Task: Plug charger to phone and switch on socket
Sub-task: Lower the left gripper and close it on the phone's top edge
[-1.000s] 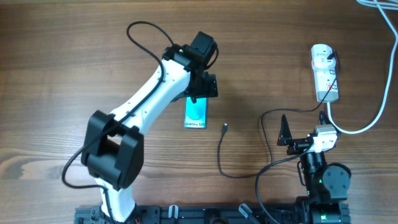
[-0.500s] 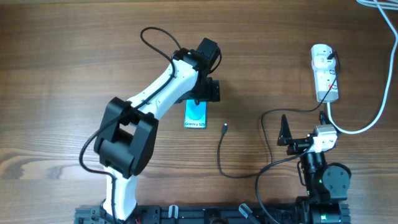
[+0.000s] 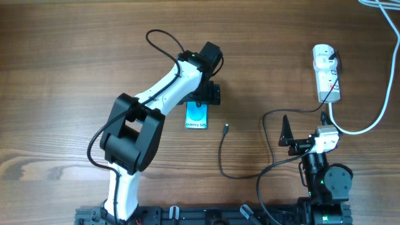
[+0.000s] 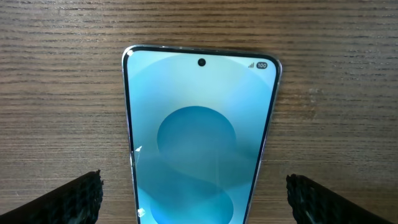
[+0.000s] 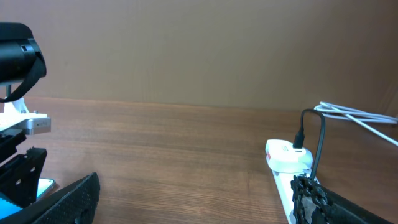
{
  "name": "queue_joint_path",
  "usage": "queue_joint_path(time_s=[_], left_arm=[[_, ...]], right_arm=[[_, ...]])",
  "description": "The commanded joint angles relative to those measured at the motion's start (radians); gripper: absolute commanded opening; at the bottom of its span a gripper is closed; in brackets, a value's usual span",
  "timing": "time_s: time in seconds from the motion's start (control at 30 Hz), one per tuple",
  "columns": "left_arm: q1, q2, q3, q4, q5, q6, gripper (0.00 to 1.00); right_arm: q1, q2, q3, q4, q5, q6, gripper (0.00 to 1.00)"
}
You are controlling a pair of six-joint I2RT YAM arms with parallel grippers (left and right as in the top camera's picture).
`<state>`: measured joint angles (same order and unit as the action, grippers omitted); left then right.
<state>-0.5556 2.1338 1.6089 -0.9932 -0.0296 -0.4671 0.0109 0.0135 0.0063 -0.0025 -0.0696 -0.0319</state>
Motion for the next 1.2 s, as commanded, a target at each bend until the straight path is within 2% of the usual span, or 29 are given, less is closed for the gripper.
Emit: queue_joint_path(time_s=[0.0, 0.47, 0.7, 1.17], left_arm=[[-0.003, 0.010, -0.006, 0.006, -0.016, 0.019, 1.00], [-0.003, 0.010, -0.009, 0.018, -0.013, 0.018, 1.00], [-0.001, 0.010, -0.101, 0.105, -0.013, -0.014, 1.00], [-0.003, 0.010, -0.104, 0.127, -0.004, -0.042, 1.00]], right_arm=[[0.001, -0.010, -0.001, 0.003, 0.013, -0.011, 1.00], [0.001, -0.010, -0.001, 0.003, 0.013, -0.011, 1.00], [0.001, -0.010, -0.001, 0.003, 0.013, -0.011, 1.00], [0.001, -0.010, -0.001, 0.003, 0.013, -0.011, 1.00]])
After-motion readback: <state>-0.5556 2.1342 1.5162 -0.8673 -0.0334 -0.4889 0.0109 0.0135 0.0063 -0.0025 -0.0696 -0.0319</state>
